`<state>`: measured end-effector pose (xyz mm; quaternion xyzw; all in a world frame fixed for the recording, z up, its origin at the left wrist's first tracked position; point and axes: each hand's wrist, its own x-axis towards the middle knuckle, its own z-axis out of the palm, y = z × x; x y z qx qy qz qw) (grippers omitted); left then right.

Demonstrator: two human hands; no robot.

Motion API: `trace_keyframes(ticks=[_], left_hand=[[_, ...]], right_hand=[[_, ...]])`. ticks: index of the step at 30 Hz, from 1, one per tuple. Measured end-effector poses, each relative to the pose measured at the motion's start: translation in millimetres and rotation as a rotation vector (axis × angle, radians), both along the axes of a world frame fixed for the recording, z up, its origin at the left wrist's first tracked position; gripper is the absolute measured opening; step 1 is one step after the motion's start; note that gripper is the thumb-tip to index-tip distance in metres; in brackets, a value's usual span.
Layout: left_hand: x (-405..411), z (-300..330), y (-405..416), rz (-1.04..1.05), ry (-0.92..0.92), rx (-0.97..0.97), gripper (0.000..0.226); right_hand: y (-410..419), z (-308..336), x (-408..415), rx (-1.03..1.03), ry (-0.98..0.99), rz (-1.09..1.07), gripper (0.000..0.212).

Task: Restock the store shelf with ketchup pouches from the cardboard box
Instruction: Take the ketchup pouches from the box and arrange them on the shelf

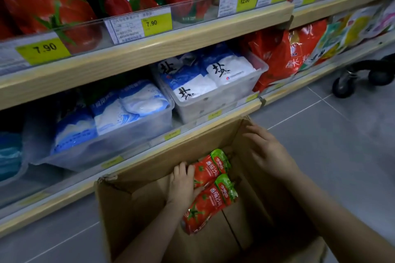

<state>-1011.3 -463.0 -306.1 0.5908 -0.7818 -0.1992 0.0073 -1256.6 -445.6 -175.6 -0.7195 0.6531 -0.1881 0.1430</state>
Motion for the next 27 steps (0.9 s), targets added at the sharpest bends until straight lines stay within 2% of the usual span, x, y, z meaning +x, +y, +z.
trace_keyframes(ticks=[3, 6, 9, 13, 20, 27], left_hand=[[-2.0, 5.0, -3.7, 0.081, 0.055, 0.031, 0.071], [-5.3, 11.2, -9.9, 0.082, 0.046, 0.166, 0.083], [-7.3, 12.0, -10.3, 0.063, -0.004, 0.259, 0.08], [-5.5, 14.6, -11.8, 0.118, 0.084, 0.349, 0.083], [18.1, 48.0, -6.2, 0.175, 0.191, 0.231, 0.055], [54.8, 123.1, -10.5, 0.141, 0.334, 0.093, 0.063]], right_hand=[[-0.1, -1.8, 0.1, -0.007, 0.004, -0.002, 0.044], [-0.3, -3.8, -1.2, -0.004, 0.006, -0.001, 0.044], [-0.5, -6.8, -3.5, -0.006, 0.01, -0.003, 0.045], [-2.6, -11.5, -5.5, -0.018, 0.02, -0.006, 0.044], [-3.5, -12.0, -1.4, -0.023, 0.032, 0.006, 0.042], [-8.7, 20.7, 11.8, 0.175, -0.032, 0.006, 0.043]])
